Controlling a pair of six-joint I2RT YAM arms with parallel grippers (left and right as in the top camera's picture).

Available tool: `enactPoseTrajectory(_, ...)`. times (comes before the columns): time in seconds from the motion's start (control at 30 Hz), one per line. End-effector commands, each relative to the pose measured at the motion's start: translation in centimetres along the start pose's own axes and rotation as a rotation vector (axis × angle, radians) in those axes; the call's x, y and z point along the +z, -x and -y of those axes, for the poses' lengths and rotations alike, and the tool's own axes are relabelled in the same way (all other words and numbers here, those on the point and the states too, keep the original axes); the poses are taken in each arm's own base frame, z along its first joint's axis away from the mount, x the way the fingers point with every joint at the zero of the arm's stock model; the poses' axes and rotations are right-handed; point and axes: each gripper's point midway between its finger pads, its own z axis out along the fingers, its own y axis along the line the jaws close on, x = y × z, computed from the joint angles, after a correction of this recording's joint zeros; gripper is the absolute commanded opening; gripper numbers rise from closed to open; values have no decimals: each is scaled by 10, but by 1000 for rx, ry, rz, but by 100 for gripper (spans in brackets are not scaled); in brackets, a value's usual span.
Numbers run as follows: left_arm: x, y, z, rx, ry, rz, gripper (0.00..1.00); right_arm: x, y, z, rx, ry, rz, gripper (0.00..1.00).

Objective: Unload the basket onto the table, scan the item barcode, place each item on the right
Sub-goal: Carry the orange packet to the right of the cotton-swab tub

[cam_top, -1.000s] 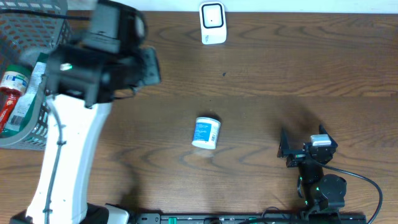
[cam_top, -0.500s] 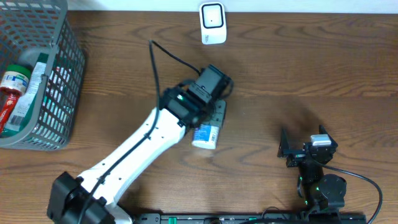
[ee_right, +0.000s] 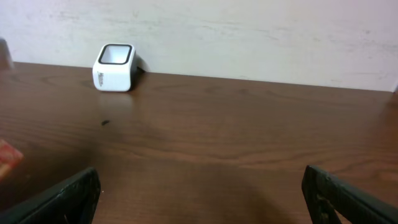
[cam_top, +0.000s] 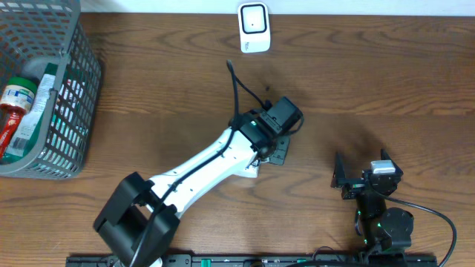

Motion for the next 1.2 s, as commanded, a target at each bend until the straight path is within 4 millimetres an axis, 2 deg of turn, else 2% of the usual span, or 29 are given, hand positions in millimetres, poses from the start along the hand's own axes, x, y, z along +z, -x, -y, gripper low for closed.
enactPoseTrajectory(0.0,12,-9,12,21,4,-16,22,0,-1,2,-7,-7,-4,99)
enactPoseTrajectory(0.2,14,-9,14,-86,58,28,22,0,-1,2,-7,-7,-4,99)
enactPoseTrajectory(0.23,21,-12,20,-78,58,23,22,0,-1,2,-7,-7,-4,99)
enactPoseTrajectory(0.53,55,-33,19,-52,163,-14,22,0,-1,2,-7,-7,-4,99)
enactPoseTrajectory(0.6,55,-33,19,-51,165,-15,31,0,-1,2,-7,-7,-4,99)
enactPoseTrajectory(0.63,55,-33,19,-51,164,-14,49,0,-1,2,-7,-7,-4,99)
enactPoseTrajectory(0.67,54,-33,19,-51,165,-16,60,0,-1,2,-7,-7,-4,99)
enactPoseTrajectory(0.73,51,-31,20,-50,164,-13,70,0,-1,2,-7,-7,-4,99)
enactPoseTrajectory(0.9,34,-20,28,-35,139,14,73,0,-1,2,-7,-7,-4,99)
enactPoseTrajectory(1.03,15,-15,40,7,97,56,72,0,-1,2,-7,-7,-4,99)
enactPoseTrajectory(1.1,11,-17,56,67,52,71,55,0,-1,2,-7,-7,-4,99)
enactPoseTrajectory(1.13,11,-19,68,116,25,79,41,0,-1,2,-7,-7,-4,99)
enactPoseTrajectory(1.17,12,-20,72,139,17,85,33,0,-1,2,-7,-7,-4,99)
